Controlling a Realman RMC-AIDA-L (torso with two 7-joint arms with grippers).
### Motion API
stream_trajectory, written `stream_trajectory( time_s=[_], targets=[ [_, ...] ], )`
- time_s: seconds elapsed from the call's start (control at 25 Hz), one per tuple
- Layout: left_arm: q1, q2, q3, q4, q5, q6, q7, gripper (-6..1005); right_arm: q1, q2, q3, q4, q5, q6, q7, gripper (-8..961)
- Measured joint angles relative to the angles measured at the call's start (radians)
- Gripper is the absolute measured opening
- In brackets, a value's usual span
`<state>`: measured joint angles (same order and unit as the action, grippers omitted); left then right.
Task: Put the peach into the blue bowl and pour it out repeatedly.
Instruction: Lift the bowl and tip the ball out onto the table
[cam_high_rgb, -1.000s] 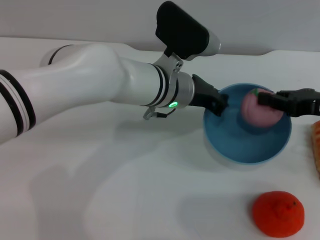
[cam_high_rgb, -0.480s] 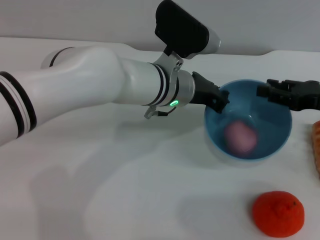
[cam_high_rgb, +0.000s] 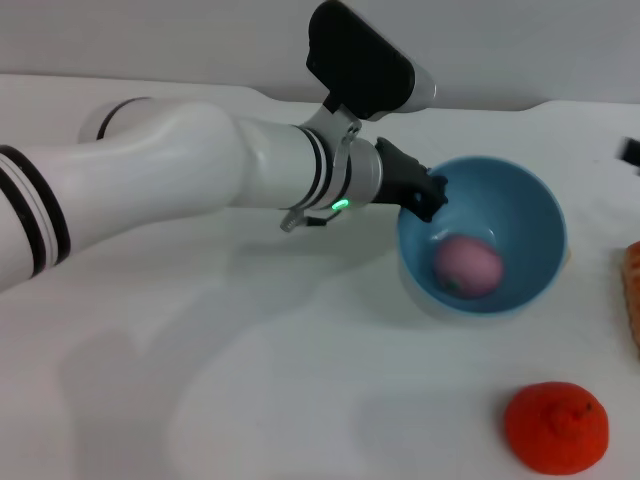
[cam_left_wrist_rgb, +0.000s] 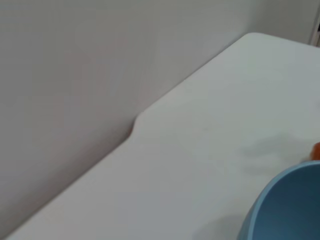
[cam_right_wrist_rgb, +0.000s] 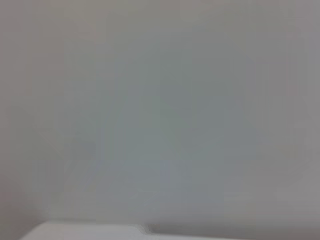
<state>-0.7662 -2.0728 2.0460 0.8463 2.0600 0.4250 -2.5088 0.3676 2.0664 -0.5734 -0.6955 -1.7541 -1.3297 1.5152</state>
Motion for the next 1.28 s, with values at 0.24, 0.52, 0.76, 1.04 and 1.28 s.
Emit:
stream_trajectory(
  time_s=[0.24, 0.52, 0.76, 1.04, 1.28],
  targets=[
    [-0.026, -0.004, -0.021, 0.061, 0.221, -0.026, -0.006, -2, -0.12, 0.003, 0.259, 0.146, 0.028, 0.026, -0.219, 441],
    [-0.085, -0.006, -0.011, 0.134, 0.347, -0.06, -0.023, -1, -0.199, 0.006, 0.493, 0.455, 0.153, 0.033, -0.665, 440],
    [-0.064, -0.006, 0.108, 0.22, 0.516, -0.196, -0.018, -2, -0.219, 0.008, 0.576, 0.647, 0.284, 0.04, -0.925, 439],
    [-0.048, -0.006, 0.185, 0.216, 0.736, -0.231, -0.009, -2, -0.218, 0.009, 0.58, 0.688, 0.307, 0.027, -0.928, 438],
    [-0.008, -0.005, 0.237, 0.211, 0.826, -0.306, 0.14, -2, -0.201, 0.009, 0.583, 0.71, 0.309, 0.033, -0.929, 438]
  ],
)
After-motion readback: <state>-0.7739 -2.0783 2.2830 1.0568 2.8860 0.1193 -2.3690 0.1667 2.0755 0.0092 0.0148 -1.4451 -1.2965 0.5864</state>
